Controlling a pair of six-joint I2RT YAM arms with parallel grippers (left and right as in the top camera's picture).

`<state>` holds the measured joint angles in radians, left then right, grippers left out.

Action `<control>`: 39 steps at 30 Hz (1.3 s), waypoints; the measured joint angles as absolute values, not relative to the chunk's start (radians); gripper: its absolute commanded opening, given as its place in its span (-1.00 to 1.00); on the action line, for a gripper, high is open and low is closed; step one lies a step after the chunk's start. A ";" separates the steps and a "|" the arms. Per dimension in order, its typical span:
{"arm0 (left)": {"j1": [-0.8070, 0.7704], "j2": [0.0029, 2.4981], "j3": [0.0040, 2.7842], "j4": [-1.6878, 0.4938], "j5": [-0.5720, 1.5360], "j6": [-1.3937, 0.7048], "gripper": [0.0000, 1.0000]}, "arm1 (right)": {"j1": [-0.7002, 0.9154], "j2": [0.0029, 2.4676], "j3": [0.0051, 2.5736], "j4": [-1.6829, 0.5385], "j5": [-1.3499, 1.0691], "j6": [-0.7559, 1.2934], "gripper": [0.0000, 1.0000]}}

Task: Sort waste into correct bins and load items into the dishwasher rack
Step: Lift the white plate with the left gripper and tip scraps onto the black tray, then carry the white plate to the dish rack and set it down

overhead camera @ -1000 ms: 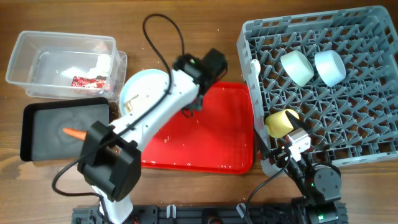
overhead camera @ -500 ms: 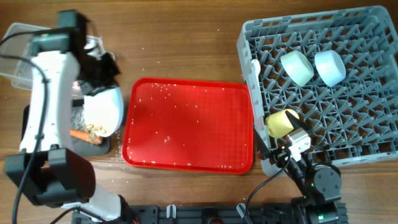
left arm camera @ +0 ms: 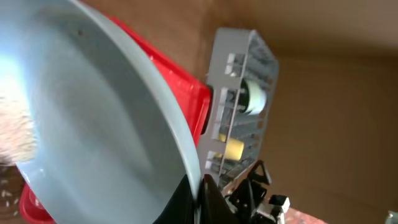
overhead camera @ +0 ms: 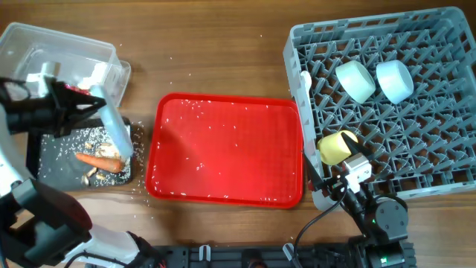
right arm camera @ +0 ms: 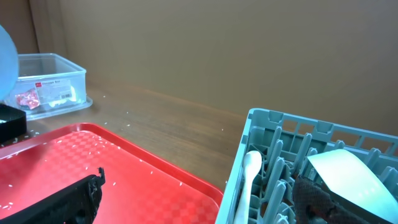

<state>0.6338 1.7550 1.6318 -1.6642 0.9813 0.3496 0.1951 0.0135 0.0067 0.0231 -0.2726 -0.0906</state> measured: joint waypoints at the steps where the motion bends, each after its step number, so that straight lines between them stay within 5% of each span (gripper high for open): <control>1: 0.673 1.753 1.617 -1.670 1.002 0.383 -0.92 | 0.195 0.014 0.007 0.023 -0.273 -0.091 1.00; 9: 0.957 1.750 1.452 -1.680 1.135 0.521 -0.91 | 0.195 0.014 0.007 0.023 -0.273 -0.091 0.99; 15: 0.941 1.741 1.417 -1.681 1.188 0.579 -0.92 | 0.195 0.014 0.007 0.023 -0.273 -0.091 0.99; 22: 0.383 1.642 1.414 -1.425 1.127 0.472 -0.92 | 0.196 0.012 0.007 0.023 -0.272 -0.091 0.99; 28: -0.224 1.644 1.412 -1.096 0.549 -0.049 -0.92 | 0.195 0.012 0.007 0.023 -0.273 -0.091 0.99; 34: -0.481 1.647 1.411 -1.076 0.167 -0.340 -0.92 | 0.195 0.012 0.007 0.023 -0.273 -0.091 0.99; 39: -0.499 1.651 1.416 -0.626 0.372 -0.353 -0.92 | 0.195 0.012 0.007 0.022 -0.273 -0.091 0.99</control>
<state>-0.4988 1.6512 1.4158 -0.6262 0.3721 -0.3531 0.1951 0.0120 0.0067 0.0219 -0.2729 -0.0906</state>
